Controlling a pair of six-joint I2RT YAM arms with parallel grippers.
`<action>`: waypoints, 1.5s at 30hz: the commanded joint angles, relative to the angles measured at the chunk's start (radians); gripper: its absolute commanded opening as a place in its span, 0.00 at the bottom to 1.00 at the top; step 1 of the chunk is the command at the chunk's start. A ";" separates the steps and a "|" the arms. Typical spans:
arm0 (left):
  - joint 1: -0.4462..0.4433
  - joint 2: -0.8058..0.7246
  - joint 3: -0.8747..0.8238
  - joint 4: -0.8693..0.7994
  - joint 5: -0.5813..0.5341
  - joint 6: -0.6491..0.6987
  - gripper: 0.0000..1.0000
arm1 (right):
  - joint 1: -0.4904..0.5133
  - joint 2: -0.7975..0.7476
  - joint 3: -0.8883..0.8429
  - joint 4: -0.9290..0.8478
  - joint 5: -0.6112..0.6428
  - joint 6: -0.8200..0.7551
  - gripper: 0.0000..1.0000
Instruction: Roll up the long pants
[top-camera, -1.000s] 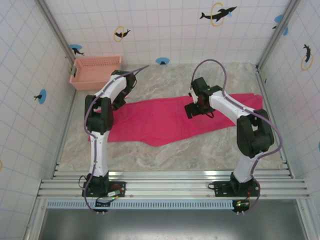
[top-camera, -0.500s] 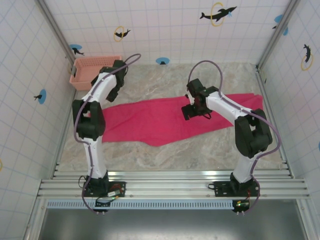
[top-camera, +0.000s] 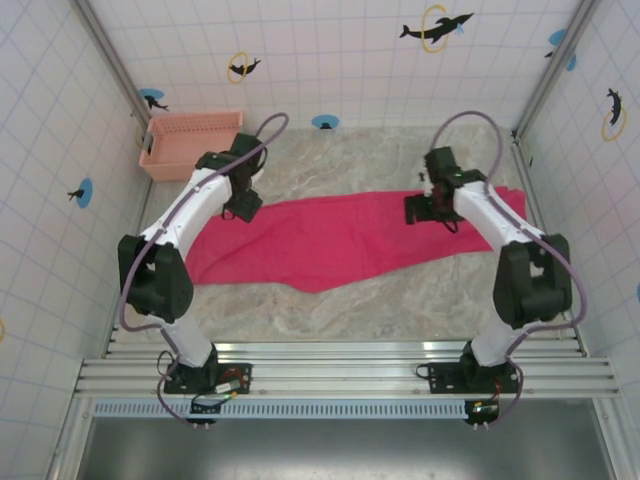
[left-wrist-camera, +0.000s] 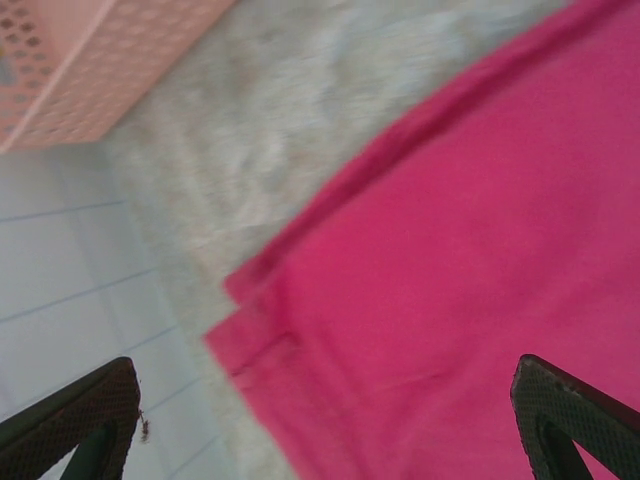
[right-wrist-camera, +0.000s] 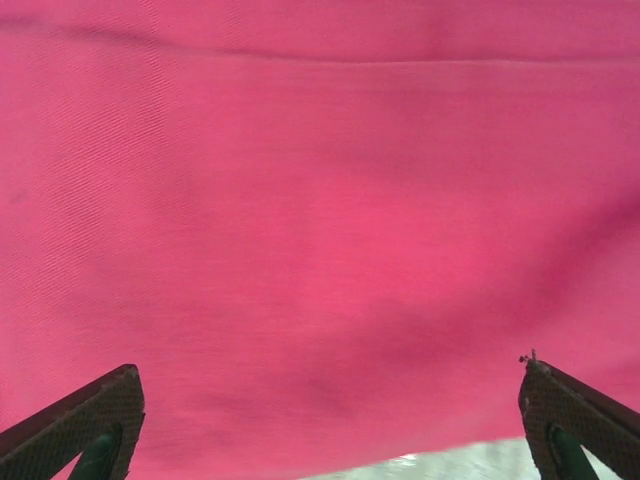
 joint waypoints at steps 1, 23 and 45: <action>-0.120 0.023 -0.011 0.060 0.217 -0.098 0.97 | -0.174 -0.144 -0.116 0.050 -0.072 0.066 0.98; -0.278 0.403 0.319 0.051 0.376 -0.143 0.97 | -0.841 -0.130 -0.481 0.389 -0.271 0.303 0.99; -0.278 0.502 0.465 -0.066 0.411 -0.119 0.97 | -0.712 0.221 -0.353 0.609 -0.214 0.491 0.94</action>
